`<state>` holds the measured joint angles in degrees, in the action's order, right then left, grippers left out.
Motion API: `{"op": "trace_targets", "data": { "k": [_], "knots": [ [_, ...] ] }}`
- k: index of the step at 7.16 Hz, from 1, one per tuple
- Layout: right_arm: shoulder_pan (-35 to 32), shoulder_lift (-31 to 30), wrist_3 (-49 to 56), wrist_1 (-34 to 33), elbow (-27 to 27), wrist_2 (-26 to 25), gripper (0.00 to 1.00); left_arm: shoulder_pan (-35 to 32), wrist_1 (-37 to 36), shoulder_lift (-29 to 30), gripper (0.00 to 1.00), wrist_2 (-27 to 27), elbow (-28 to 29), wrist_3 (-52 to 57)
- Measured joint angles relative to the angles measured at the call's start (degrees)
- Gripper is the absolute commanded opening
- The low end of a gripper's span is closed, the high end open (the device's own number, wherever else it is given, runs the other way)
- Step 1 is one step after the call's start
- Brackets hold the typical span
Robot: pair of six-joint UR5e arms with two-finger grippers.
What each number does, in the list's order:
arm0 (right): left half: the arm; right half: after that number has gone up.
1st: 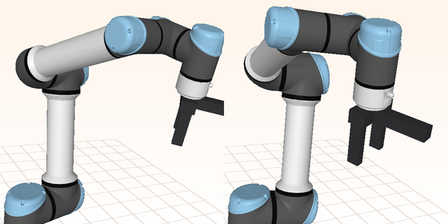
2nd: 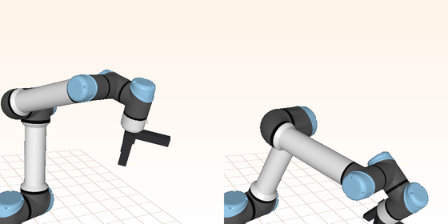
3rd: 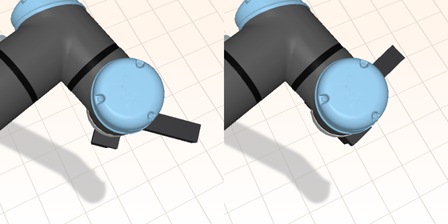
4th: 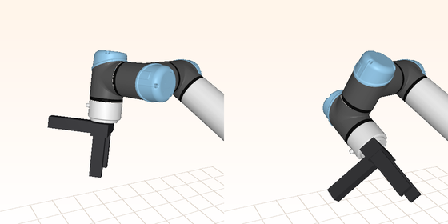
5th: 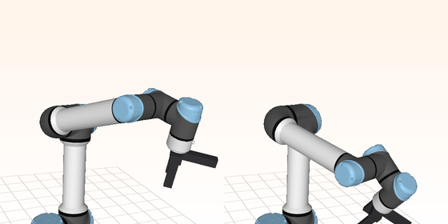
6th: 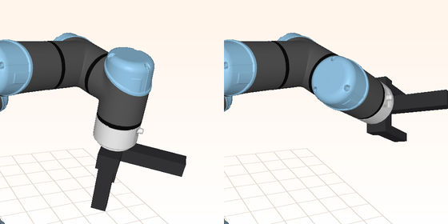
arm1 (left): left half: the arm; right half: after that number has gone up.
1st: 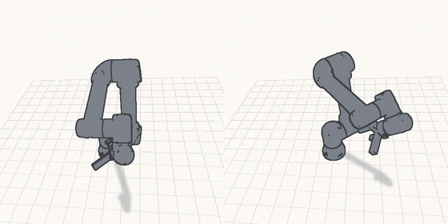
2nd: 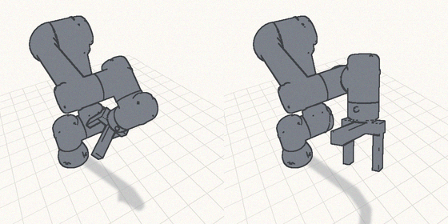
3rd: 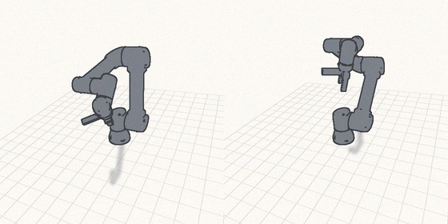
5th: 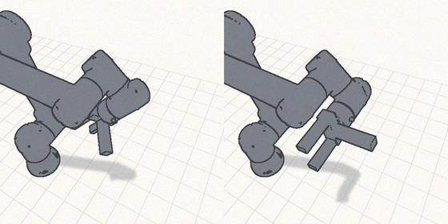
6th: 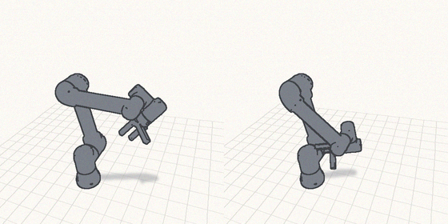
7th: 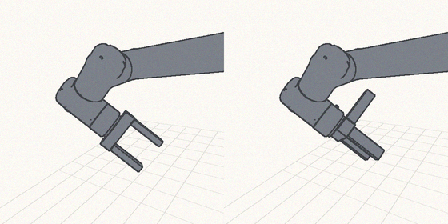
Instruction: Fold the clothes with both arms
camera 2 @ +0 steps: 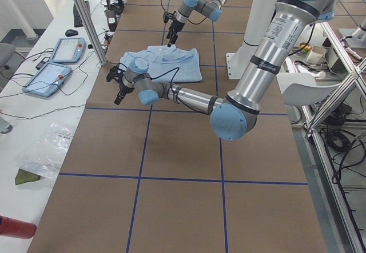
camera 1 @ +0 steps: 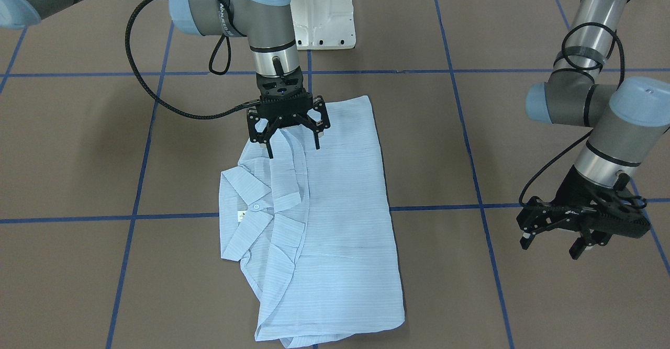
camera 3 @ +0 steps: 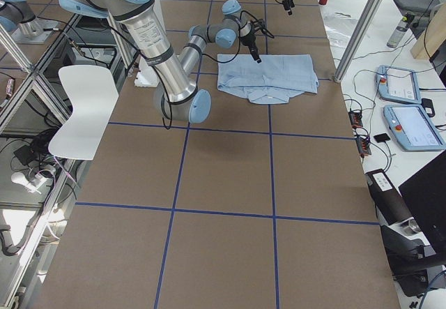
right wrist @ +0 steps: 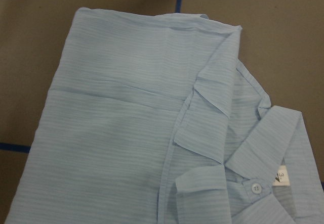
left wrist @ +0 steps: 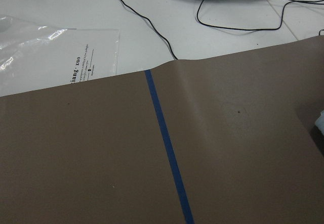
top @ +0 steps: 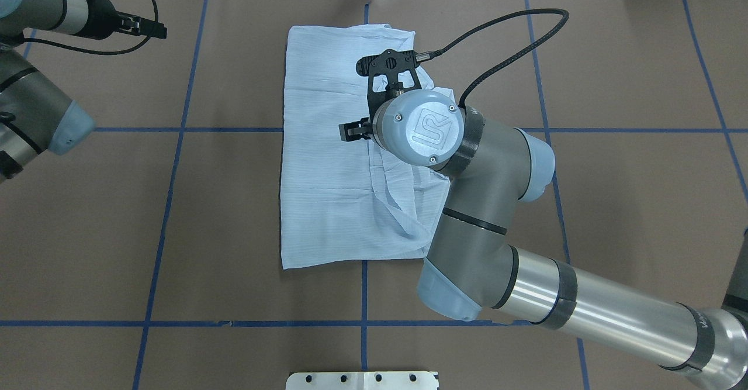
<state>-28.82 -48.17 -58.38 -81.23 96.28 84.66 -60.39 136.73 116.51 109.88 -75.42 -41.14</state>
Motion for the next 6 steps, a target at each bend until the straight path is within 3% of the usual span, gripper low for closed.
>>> {"op": "trace_targets", "data": {
  "k": [3, 4, 6],
  "knots": [
    [0.1, 2.4, 7.1, -7.4, -3.3, 5.1, 0.96, 0.0, 0.0, -0.8, 1.00, 0.1, -1.0, 0.0],
    [0.3, 5.2, 8.8, -10.7, -6.2, 7.4, 0.84, 0.0, 0.0, -1.5, 1.00, 0.1, -1.8, 0.0],
    [0.9, 9.1, 14.4, -14.8, -12.5, 9.2, 0.79, 0.0, 0.0, -2.0, 1.00, 0.1, -2.4, 0.0]
  ]
}}
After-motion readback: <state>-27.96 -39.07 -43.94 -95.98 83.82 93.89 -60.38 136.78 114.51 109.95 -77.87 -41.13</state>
